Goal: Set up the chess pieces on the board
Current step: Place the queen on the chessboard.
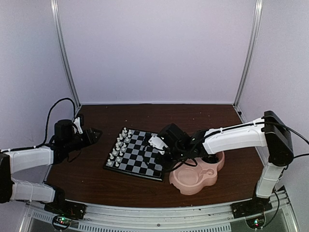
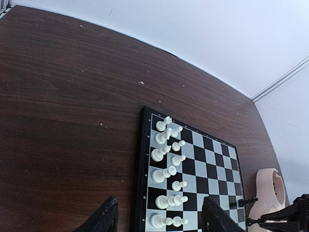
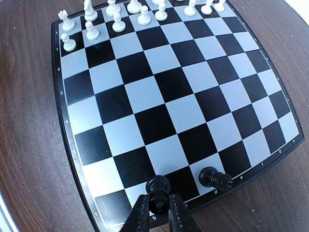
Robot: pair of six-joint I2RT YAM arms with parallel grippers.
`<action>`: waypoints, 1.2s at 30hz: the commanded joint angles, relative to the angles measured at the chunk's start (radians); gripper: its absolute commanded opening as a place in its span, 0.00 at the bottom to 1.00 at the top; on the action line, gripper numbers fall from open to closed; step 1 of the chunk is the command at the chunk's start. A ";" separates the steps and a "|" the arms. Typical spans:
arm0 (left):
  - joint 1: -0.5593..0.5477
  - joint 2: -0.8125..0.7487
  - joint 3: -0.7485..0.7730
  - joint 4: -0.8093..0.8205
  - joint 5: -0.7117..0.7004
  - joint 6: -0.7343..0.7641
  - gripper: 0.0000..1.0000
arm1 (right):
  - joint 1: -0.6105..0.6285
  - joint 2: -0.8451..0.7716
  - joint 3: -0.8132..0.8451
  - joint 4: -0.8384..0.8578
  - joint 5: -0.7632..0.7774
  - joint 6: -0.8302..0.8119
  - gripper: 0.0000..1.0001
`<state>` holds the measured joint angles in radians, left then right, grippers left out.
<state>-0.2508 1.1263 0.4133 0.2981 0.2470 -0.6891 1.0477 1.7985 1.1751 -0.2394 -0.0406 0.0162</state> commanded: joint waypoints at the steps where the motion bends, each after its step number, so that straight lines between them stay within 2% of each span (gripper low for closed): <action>1: -0.005 -0.007 0.014 0.035 0.001 0.015 0.59 | 0.007 0.032 0.039 -0.054 0.026 -0.033 0.17; 5: -0.005 0.001 0.016 0.035 0.005 0.013 0.59 | 0.009 0.058 0.058 -0.072 0.014 -0.032 0.21; 8: -0.005 0.006 0.019 0.036 0.010 0.013 0.59 | 0.010 0.055 0.050 -0.056 0.003 -0.024 0.43; 10: -0.005 0.006 0.019 0.036 0.011 0.013 0.59 | 0.011 0.035 0.031 -0.034 0.002 -0.020 0.49; 21: -0.005 -0.008 0.016 0.033 0.003 0.017 0.59 | 0.010 -0.190 -0.148 0.161 0.036 0.019 0.49; 36: -0.005 -0.006 0.017 0.032 0.005 0.016 0.59 | 0.009 -0.039 -0.033 0.051 0.067 0.025 0.40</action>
<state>-0.2508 1.1275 0.4133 0.2977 0.2478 -0.6891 1.0496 1.7260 1.0977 -0.1459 0.0013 0.0315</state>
